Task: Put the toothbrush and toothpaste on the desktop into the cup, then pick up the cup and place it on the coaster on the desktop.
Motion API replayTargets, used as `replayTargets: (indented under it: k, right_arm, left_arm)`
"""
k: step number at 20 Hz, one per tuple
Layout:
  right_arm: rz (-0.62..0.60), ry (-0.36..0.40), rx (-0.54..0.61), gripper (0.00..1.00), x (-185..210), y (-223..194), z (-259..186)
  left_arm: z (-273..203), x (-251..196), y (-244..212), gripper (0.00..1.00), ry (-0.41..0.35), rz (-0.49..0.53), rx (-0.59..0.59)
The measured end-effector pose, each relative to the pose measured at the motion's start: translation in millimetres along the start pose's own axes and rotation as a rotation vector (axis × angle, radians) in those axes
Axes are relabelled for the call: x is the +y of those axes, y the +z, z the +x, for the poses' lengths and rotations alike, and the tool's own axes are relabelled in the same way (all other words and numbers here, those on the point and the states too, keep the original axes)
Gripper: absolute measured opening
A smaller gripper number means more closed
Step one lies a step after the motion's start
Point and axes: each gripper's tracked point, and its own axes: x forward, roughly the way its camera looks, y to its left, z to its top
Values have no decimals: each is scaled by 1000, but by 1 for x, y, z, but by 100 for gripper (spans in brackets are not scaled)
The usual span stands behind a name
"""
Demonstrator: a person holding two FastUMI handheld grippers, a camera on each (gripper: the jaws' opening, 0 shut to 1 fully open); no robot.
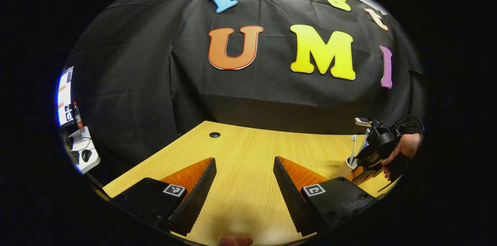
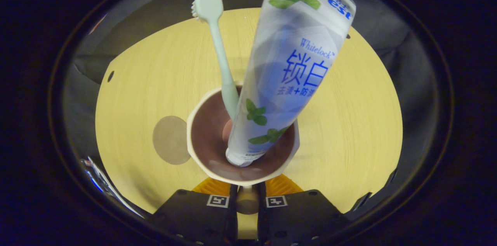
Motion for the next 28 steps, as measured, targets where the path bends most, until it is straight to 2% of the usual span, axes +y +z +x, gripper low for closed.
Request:
replayTargets:
  k: [8,13,17,20,21,22,23,27,28]
  right_arm:
    - [-210,53,-57,19,85,0,-5]
    - [-238,32,-53,19,103,0,3]
    - [-235,2,-11,22,105,-11,11]
    - [-235,5,-14,31,105,-13,8]
    - [-222,11,-8,50,105,-18,5]
    - [-208,19,1,55,104,-23,3]
    - [-193,26,7,70,102,-28,0]
    - [-151,75,-22,94,86,-47,-29]
    - [-142,84,-38,96,75,-51,-40]
  left_arm:
    - [-21,39,-9,94,69,3,11]
    - [-34,62,-16,94,114,-7,30]
    - [-35,68,-18,94,120,-13,42]
    - [-34,63,-15,94,104,-4,37]
    - [-33,61,-13,94,96,4,36]
    - [-32,58,-10,94,87,12,29]
    - [-32,54,-6,94,75,18,23]
    - [-26,19,7,94,-14,16,18]
    - [-23,7,10,94,-36,26,19]
